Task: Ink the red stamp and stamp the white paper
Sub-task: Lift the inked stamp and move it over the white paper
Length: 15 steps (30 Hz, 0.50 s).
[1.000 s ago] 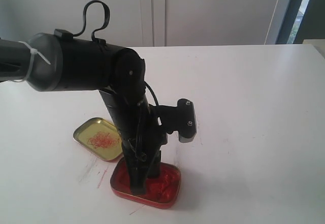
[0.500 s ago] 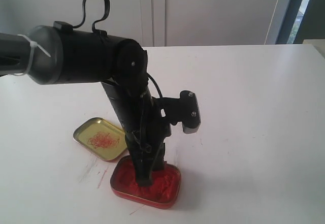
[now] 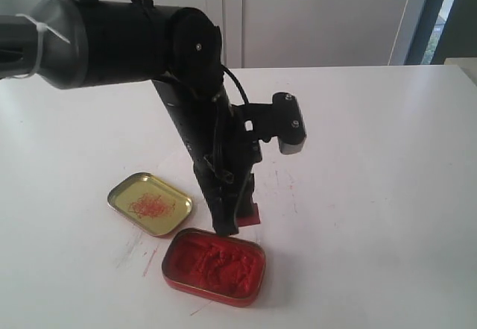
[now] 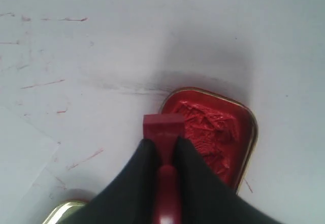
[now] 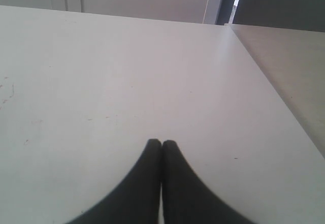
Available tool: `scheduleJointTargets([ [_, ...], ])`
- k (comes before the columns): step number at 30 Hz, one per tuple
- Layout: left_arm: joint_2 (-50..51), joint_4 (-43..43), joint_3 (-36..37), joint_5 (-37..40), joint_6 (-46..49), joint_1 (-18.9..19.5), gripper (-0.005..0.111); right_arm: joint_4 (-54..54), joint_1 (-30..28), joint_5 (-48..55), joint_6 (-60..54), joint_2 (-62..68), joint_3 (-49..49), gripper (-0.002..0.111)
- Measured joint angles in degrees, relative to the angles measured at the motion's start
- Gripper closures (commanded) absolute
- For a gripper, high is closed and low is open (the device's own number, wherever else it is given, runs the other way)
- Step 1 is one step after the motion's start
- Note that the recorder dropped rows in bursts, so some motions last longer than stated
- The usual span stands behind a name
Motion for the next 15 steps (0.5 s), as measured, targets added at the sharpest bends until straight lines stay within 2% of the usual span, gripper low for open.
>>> scheduleJointTargets([
  [15, 0.2, 0.0, -0.4, -1.4, -4.1, 10.2, 0.107, 0.0, 0.0, 0.0, 0.0, 0.0, 0.0, 0.108],
])
